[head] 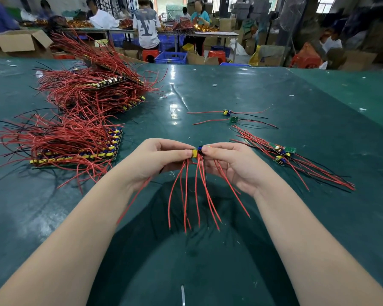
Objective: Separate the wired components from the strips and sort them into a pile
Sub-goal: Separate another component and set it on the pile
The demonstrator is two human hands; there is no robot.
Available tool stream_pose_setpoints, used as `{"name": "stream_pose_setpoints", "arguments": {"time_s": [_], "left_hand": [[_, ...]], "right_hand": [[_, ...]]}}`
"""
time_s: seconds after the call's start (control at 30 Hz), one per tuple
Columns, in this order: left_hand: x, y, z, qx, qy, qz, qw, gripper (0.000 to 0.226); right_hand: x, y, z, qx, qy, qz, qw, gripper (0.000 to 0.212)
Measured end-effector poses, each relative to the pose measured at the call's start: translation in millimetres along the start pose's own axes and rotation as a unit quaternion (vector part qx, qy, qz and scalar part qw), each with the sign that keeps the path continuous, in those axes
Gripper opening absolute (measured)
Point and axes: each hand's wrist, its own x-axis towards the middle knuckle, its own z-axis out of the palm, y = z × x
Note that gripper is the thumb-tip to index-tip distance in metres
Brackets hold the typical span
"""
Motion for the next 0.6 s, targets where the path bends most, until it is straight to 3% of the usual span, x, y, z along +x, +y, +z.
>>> {"name": "stream_pose_setpoints", "arguments": {"time_s": [0.3, 0.43, 0.5, 0.53, 0.6], "left_hand": [[-3, 6, 3, -0.094, -0.025, -0.018, 0.995, 0.027], [2, 8, -4, -0.076, 0.071, 0.007, 0.995, 0.01], [6, 4, -16, 0.059, 0.155, 0.022, 0.986, 0.006], [7, 1, -23, 0.174, 0.201, 0.025, 0.964, 0.005], [8, -4, -33, 0.403, 0.254, 0.007, 0.879, 0.009]], "right_hand": [[2, -3, 1, 0.081, -0.033, 0.026, 0.996, 0.014], [3, -2, -2, 0.094, 0.012, 0.04, 0.995, 0.012], [4, -2, -4, 0.076, 0.035, 0.039, 0.996, 0.011], [4, -1, -5, 0.057, 0.044, 0.037, 0.997, 0.013], [4, -1, -6, 0.01, 0.057, 0.034, 0.998, 0.018]]}}
